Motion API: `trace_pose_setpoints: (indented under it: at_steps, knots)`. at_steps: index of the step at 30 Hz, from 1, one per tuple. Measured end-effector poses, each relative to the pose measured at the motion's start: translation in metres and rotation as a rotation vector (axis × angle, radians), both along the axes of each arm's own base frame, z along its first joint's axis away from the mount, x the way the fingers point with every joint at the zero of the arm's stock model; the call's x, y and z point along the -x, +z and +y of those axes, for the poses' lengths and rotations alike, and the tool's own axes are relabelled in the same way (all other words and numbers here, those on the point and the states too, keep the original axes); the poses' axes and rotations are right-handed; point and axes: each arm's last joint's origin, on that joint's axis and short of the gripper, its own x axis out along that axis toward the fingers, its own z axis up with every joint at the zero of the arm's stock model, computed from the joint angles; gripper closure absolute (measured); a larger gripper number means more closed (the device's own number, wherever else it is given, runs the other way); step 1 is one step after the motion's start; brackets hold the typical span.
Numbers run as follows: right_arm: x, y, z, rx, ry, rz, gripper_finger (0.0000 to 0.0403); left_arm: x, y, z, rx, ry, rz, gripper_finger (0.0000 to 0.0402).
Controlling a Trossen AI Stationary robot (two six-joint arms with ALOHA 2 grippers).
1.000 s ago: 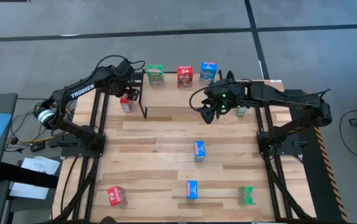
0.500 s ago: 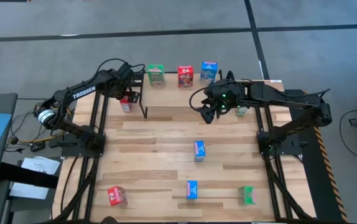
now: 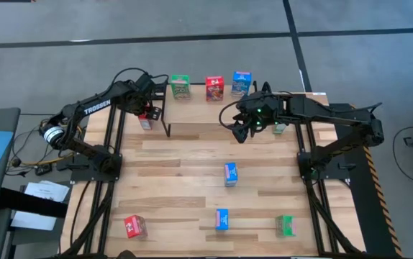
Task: Stack cereal on shelf
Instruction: Put the top red cereal box on the shelf aligned with the other red cereal box
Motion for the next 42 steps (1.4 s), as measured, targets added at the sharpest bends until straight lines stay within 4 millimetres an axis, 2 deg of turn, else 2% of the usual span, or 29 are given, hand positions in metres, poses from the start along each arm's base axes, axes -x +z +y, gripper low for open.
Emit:
trace_pose_setpoints:
  at_steps: [7,15,23,28,33,38,42]
  knots:
    - [0.0,0.0,0.0,0.0,0.0,0.0,0.0143,0.0,0.0,0.0,-0.007,-0.002,0.002,0.0213]
    - [0.0,0.0,0.0,0.0,0.0,0.0,0.0143,0.001,0.001,-0.003,0.042,-0.032,-0.007,0.0212]
    - [0.0,0.0,0.0,0.001,0.0,0.0,0.0143,0.004,0.016,-0.007,0.095,-0.077,0.037,0.0212]
    - [0.0,0.0,0.0,0.001,0.0,0.0,0.0143,0.01,0.033,-0.015,0.08,-0.123,0.037,0.0212]
    - [0.0,0.0,0.0,0.001,0.001,0.0,0.0143,0.022,0.06,-0.03,0.025,-0.135,-0.004,0.0212]
    - [0.0,0.0,0.0,0.002,0.002,0.001,0.0143,0.033,0.086,-0.051,-0.05,-0.167,-0.102,0.0212]
    - [0.001,-0.001,-0.003,0.0,-0.006,0.009,0.0143,0.038,0.103,-0.067,-0.089,-0.258,-0.193,0.0212]
